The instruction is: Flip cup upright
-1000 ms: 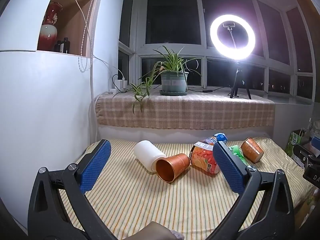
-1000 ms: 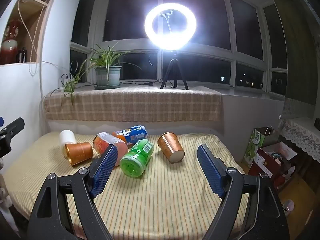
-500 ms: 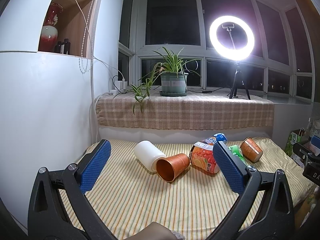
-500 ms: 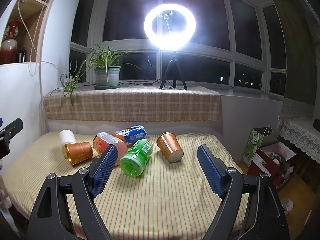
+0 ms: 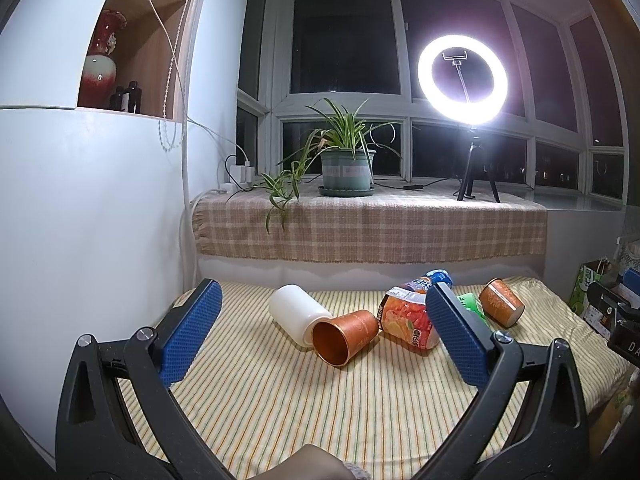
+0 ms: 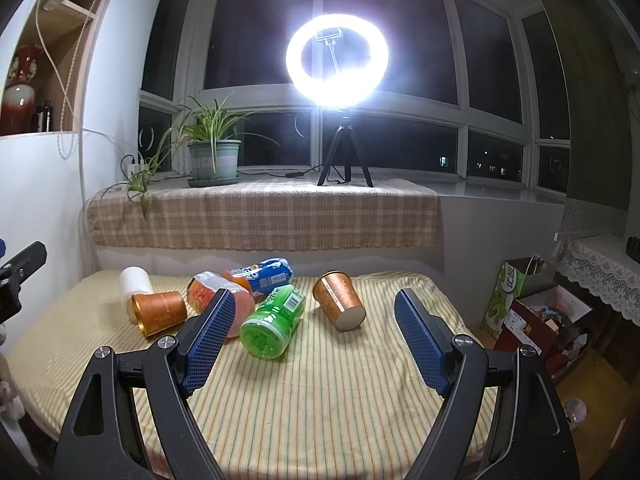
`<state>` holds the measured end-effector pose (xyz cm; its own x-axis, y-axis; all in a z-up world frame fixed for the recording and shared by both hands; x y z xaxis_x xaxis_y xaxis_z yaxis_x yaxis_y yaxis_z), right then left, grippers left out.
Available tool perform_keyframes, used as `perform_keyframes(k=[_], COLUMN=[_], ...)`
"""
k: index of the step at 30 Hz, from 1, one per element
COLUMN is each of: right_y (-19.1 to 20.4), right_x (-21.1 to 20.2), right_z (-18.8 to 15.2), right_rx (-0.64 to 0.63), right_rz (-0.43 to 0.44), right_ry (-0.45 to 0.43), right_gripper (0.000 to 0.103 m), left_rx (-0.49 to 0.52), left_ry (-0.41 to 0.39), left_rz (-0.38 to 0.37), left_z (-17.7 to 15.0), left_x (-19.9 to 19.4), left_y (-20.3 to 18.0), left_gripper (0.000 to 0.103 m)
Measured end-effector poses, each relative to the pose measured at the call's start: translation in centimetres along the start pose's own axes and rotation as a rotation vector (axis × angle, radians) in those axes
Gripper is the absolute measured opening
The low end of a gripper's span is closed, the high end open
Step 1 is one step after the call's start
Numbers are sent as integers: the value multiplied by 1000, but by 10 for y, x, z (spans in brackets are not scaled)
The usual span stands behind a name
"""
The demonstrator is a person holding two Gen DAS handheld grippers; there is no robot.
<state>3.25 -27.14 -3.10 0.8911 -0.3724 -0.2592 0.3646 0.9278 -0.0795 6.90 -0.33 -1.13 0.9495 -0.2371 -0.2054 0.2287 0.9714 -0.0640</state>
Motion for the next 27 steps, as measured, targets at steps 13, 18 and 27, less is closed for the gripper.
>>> perform_keyframes(k=[13,18,27], right_y=[0,-1,0], right_x=[-2,-3,-3], right_z=[3,2,3], right_rx=[6,7,9], right_rz=[-5,-3,-1], right_ry=[-10,-9,-6], right_gripper=[82,82,82], left_rx=[1,2,-2], left_ry=[-4,-1,0], left_rz=[1,0,0], left_z=[-3,1,-2], left_x=[-1,-2,-2], left_y=[-1,-2,-2], left_gripper=[103,103,103])
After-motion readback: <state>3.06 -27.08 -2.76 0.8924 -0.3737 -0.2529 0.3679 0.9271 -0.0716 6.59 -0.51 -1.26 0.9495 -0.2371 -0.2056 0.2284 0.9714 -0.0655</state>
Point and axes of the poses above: each gripper's, at about its wrist camera, not at the fingertips, and x roughly the way its jaws point, y to its left, z to its top, the point moved 8 cm from there along x, roughly the way its jaws point, and after that the axes turned 13 degrees about -z, right-handed, at the moved point
